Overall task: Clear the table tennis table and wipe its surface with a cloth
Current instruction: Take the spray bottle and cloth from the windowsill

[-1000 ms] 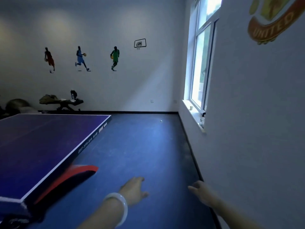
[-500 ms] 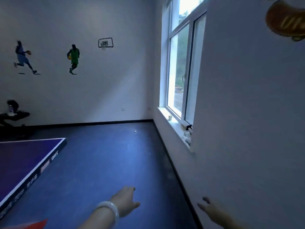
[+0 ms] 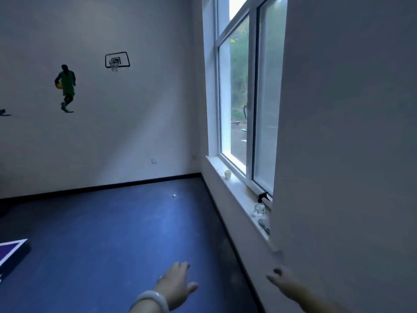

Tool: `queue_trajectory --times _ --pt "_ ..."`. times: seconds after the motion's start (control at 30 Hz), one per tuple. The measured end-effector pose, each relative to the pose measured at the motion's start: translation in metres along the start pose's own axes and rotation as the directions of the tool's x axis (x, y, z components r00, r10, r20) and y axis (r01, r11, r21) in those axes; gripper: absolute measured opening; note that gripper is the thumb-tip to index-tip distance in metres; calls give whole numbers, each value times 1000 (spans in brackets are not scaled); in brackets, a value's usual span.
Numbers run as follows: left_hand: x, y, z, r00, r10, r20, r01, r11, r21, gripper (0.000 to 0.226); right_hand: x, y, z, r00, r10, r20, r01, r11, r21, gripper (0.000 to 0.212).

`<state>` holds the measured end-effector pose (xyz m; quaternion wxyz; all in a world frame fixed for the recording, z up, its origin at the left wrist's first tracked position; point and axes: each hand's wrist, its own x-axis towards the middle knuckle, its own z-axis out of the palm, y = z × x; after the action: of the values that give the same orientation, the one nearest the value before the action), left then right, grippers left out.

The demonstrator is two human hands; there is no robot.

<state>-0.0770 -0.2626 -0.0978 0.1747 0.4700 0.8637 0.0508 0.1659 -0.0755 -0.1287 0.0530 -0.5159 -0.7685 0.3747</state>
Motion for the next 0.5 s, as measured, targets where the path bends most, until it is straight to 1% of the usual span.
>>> queue_trajectory --times 0.03,0.1,0.13,0.2,0.27,0.4,0.5 --pt "18 -5 -5 1000 -9 -9 9 1000 -9 65 21 -12 -3 1000 18 22 -19 1000 23 34" --pt "52 -14 -11 1000 -22 -4 22 999 -23 63 55 -33 -4 997 26 66 -29 998 51 26" --pt "70 -18 -15 1000 -23 4 23 999 -24 62 75 -43 -2 997 21 77 -26 998 53 27" --pt "111 -25 -23 999 -18 29 19 999 -30 62 117 -57 1 996 14 93 -20 998 67 39" --pt "157 -32 -32 999 -5 43 7 999 -49 62 154 -74 2 995 38 97 -47 995 86 51" --pt "251 -41 -54 995 61 74 -57 997 -51 61 221 -100 2 994 94 48 -98 992 82 53" --pt "321 -39 -79 989 120 91 -117 992 -38 61 271 -116 -6 990 138 1 -137 985 103 46"
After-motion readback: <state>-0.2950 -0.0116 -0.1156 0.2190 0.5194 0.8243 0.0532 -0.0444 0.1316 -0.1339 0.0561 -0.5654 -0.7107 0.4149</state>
